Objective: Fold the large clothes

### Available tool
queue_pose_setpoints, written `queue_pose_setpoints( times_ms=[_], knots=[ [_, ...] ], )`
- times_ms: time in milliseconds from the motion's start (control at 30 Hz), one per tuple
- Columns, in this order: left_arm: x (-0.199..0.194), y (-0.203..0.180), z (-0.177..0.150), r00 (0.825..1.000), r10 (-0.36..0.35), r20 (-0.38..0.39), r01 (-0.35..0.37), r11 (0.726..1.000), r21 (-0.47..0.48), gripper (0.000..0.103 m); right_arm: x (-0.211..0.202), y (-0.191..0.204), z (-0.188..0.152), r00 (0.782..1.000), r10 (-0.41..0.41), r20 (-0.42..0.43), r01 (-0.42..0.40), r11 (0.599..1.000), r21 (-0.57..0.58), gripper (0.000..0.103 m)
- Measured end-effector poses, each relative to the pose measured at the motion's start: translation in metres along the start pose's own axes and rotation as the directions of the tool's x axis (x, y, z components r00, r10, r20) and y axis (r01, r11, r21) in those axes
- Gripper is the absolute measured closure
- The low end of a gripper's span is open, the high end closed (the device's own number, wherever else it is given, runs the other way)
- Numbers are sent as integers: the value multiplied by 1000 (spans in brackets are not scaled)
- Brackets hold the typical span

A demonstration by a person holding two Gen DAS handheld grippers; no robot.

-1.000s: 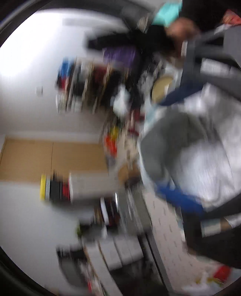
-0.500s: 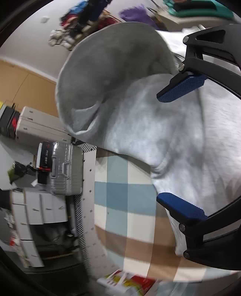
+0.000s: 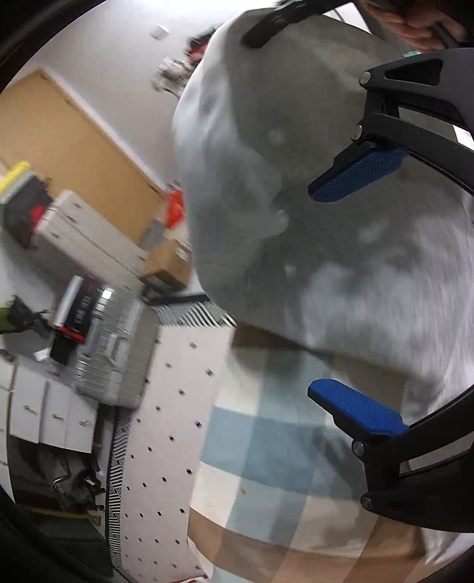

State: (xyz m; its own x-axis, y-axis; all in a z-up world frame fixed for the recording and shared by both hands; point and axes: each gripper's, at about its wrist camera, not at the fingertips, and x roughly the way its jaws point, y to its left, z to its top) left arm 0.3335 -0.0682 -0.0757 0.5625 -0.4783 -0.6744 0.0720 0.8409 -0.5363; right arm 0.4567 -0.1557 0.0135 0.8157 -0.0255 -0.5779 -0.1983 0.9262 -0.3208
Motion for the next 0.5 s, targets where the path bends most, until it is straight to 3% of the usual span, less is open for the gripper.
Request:
queue_pose_setpoints(
  times_ms=[100, 167, 333, 433, 500],
  knots=[
    [-13, -10, -9, 999, -47, 23, 47, 999, -26, 8, -37, -11, -6, 994, -24, 102, 23, 1000, 11, 100],
    [-20, -21, -13, 999, -27, 39, 28, 999, -17, 8, -55, -20, -8, 989, -16, 145, 12, 1000, 27, 100],
    [-59, -51, -23, 981, -124, 148, 121, 992, 31, 7, -85, -24, -16, 986, 22, 165, -30, 998, 50, 100],
    [-69, -67, -20, 983, -17, 182, 1, 996, 86, 7, -95, -23, -19, 986, 39, 161, -49, 997, 59, 100],
    [-77, -64, -17, 977, 27, 212, -44, 996, 75, 7, -105, -24, -23, 982, 68, 178, -85, 993, 88, 100]
  ],
)
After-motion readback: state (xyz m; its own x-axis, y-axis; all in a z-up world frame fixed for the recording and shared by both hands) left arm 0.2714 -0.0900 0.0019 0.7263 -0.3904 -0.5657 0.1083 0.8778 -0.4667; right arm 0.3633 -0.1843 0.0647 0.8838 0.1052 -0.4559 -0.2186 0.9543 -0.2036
